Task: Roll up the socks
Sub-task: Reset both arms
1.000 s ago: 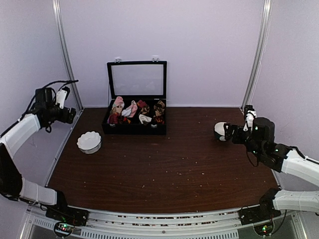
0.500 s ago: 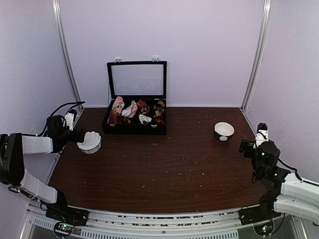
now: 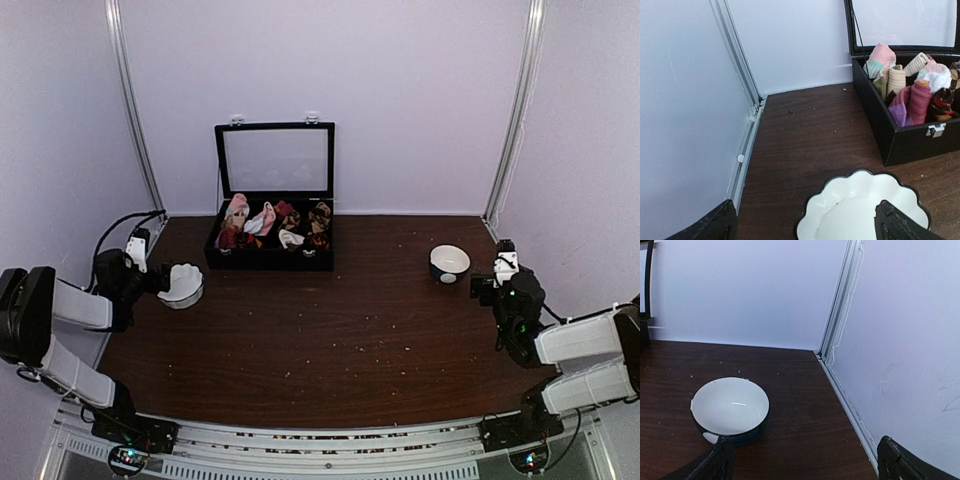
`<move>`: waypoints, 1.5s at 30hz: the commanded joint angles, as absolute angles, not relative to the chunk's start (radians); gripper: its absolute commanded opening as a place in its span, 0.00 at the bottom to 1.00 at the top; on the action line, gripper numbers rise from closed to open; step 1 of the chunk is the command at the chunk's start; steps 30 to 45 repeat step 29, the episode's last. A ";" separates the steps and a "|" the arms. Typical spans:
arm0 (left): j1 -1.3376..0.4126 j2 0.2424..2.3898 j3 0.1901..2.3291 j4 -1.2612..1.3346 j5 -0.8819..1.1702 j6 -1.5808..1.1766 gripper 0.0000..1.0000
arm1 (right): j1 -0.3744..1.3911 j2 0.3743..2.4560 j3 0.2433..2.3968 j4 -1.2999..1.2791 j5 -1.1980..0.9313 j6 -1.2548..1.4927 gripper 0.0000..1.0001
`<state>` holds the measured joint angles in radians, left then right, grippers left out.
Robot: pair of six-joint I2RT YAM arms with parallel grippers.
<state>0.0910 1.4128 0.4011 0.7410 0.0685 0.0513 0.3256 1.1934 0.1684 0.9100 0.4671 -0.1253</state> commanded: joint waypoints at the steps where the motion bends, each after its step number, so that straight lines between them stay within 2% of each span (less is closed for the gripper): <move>1: 0.070 1.414 0.325 1.000 0.001 0.036 0.98 | 0.197 1.219 0.178 1.086 0.281 -0.074 1.00; 5: 0.070 1.425 0.340 0.998 0.006 0.035 0.98 | 0.104 1.352 0.181 1.214 0.074 -0.038 1.00; 8: 0.070 1.422 0.340 0.988 0.005 0.033 0.98 | 0.076 1.344 0.265 1.028 0.113 0.012 1.00; 45: 0.070 1.425 0.340 0.995 0.005 0.035 0.98 | 0.067 1.359 0.256 1.073 0.110 0.009 1.00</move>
